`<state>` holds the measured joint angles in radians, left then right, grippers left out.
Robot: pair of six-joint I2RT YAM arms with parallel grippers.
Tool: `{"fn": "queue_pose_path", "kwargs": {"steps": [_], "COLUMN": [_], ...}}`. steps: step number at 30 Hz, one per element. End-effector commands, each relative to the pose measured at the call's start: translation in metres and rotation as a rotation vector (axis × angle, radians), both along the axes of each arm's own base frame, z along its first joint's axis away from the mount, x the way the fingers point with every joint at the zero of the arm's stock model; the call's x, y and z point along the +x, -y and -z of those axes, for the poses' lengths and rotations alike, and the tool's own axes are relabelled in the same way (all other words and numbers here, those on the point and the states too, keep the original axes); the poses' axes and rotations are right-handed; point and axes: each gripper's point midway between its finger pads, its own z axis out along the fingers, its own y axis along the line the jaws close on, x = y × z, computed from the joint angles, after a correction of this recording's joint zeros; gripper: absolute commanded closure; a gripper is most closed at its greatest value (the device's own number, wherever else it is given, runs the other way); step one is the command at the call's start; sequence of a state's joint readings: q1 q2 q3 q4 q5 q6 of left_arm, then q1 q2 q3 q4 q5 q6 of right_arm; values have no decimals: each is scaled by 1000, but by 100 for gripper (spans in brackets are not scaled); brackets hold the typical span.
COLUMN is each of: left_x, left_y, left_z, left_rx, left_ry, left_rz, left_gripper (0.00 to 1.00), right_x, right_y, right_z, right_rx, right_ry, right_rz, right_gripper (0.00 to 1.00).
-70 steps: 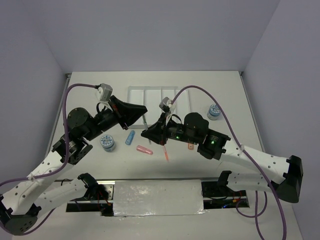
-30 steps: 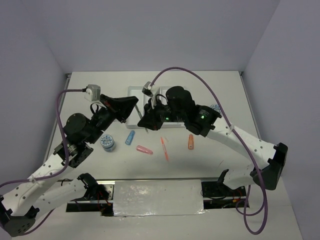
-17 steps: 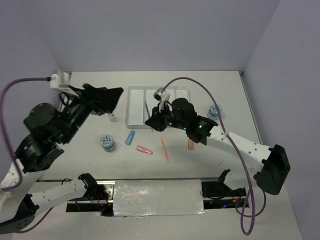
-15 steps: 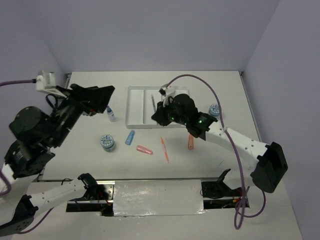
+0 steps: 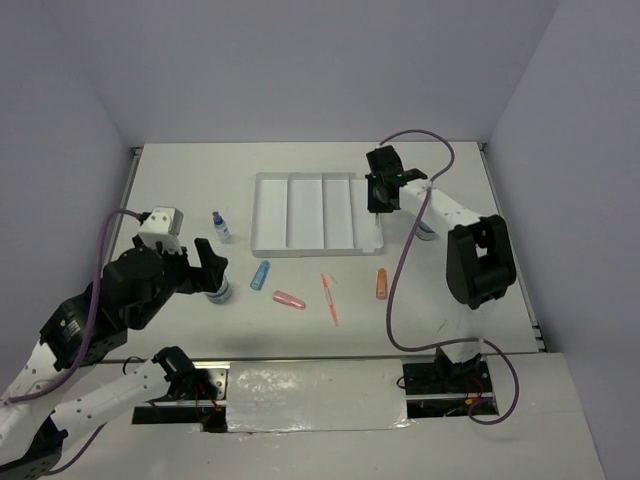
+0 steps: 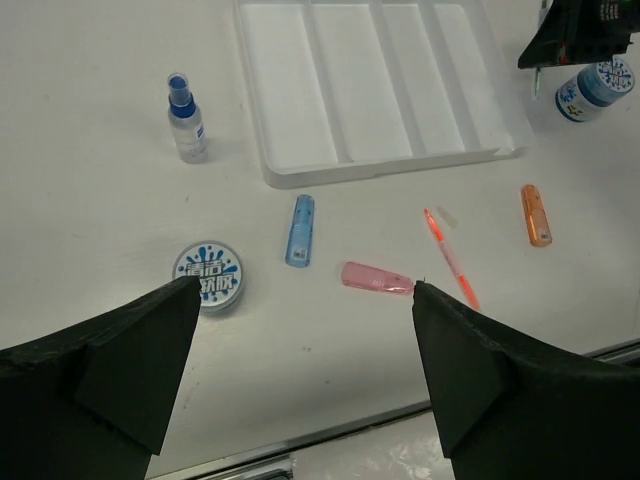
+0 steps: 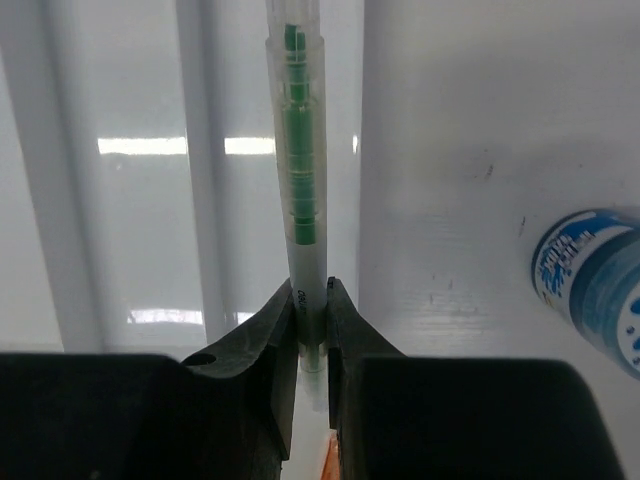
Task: Sort the stationery into containers
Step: Place the pen in the storage box, then pick up the pen from the center of the board.
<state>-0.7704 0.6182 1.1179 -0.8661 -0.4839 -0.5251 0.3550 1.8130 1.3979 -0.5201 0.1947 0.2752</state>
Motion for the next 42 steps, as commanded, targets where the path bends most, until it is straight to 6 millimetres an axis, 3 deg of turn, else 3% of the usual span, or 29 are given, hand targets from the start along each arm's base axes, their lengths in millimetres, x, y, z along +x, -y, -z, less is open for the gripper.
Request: {"fn": "queue_pose_path", "kwargs": {"steps": [1,7,9,14,19,20,22,23,24,25,26,27,28,31,34,38,42], "left_x": [-3,2,5,5,4,4,6,6,8,9,10,13,12,13,12,13,15], "left_y": [-10,0,4,7,9,8,8,6,0,-4,-7,-15,-18,-26,-23,-23,-18], "left_z": [-4,26,32,34,34,35,36,35,37,37,38,39,40,41,41,43,46], "left_rx": [27,50,46,48,33,32,33,25,41,45,33,49,53,50,40,44,57], "left_ry": [61,36,27,23,30,27,24,19,12,8,2,2,-3,-5,0,-7,-17], "left_rz": [3,29,37,51,57,54,40,23,-14,-40,-75,-123,-141,-193,-172,-178,-155], "left_gripper": [1,1,1,1,1,1,1,1,1,1,1,1,1,1,1,1,1], "right_x": [14,34,38,43,37,33,14,1,-22,-38,-53,-74,-95,-140,-167,-187,-194], "right_y": [-4,-6,-6,-10,-16,-18,-34,-40,-61,-71,-82,-87,-108,-131,-147,-157,-157], "right_z": [-2,2,4,2,-19,-41,-51,-78,-70,-90,-88,-71,-71,-37,-8,19,38], "right_rx": [-22,9,11,18,61,89,116,133,135,153,151,134,137,85,63,51,2], "right_ry": [-15,-20,-28,-34,-6,38,66,129,119,170,171,135,141,61,-1,-54,-83], "right_rz": [-7,10,12,-3,-19,-28,-81,-123,-194,-236,-281,-306,-361,-392,-397,-412,-398], "right_gripper": [94,83,76,39,32,32,31,32,31,31,32,33,35,45,51,55,55]}}
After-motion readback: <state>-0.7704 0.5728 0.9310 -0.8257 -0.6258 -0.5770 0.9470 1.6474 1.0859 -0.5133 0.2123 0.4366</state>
